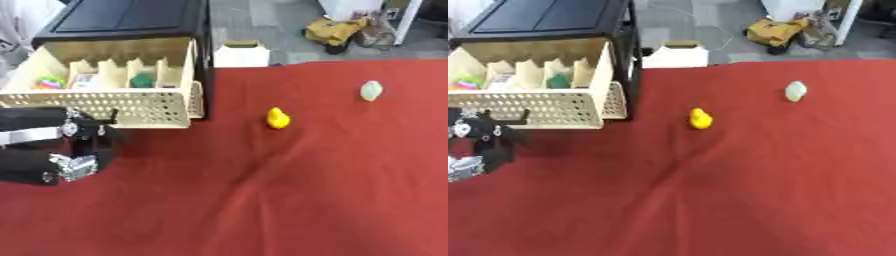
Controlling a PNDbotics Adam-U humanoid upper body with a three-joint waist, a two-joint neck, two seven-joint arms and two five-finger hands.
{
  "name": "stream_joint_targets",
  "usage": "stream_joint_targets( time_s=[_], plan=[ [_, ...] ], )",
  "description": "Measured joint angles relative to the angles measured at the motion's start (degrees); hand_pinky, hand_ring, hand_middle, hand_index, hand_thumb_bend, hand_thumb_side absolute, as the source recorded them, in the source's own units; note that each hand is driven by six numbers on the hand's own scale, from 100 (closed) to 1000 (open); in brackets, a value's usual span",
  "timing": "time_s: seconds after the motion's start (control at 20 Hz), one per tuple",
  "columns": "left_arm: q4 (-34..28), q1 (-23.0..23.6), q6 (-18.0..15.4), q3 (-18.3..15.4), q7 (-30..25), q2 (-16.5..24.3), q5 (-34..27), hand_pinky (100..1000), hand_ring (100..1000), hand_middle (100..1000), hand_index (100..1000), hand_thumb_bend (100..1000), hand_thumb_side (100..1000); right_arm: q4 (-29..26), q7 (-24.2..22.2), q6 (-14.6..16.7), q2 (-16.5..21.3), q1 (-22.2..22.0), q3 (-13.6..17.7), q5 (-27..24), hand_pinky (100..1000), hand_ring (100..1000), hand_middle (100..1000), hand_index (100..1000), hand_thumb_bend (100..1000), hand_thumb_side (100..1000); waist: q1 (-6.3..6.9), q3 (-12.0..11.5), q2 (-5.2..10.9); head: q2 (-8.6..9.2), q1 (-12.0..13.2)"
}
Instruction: Pick up objects from table and place into drawer.
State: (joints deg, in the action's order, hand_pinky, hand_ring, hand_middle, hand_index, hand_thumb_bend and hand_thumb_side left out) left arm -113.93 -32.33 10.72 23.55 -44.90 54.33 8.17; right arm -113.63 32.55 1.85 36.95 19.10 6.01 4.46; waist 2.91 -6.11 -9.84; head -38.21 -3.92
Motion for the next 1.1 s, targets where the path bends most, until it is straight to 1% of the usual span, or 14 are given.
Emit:
stream_joint_targets(
  time_s=[0.25,0.45,0.6,0.85,1.1],
  plan=[
    [0.0,0.57,3.07,0.94,-2.09,0.0,0.28,584,600,709,935,100,1000,0.0,0.21,-0.63,-0.39,0.7,0.03,0.0,669,723,584,784,123,622,0.1,0.16,-0.08,-0.01,0.3],
    [0.0,1.23,4.43,1.26,-2.92,0.01,0.62,577,597,704,933,100,1000,0.0,0.18,-1.66,-0.99,1.64,0.03,0.24,669,723,583,784,128,620,0.06,0.2,-0.26,-0.04,0.53],
    [0.0,1.6,4.91,1.21,-2.73,0.02,1.3,571,593,692,929,100,1000,0.0,0.11,-2.16,-1.07,1.82,0.03,0.5,669,723,582,782,130,620,-0.07,0.21,-0.56,-0.04,0.79],
    [0.0,1.72,5.68,0.06,-1.36,0.02,3.12,564,587,645,914,100,1000,0.0,0.16,-2.56,-1.28,1.75,0.08,0.6,669,723,580,780,138,624,-0.33,0.16,-0.95,0.07,1.07],
    [0.0,1.72,6.15,-0.87,0.1,0.02,5.51,548,576,632,905,100,1000,0.0,0.22,-2.88,-1.5,1.51,0.37,0.65,668,723,578,779,141,625,-0.61,0.19,-1.32,0.76,1.35]
  ],
)
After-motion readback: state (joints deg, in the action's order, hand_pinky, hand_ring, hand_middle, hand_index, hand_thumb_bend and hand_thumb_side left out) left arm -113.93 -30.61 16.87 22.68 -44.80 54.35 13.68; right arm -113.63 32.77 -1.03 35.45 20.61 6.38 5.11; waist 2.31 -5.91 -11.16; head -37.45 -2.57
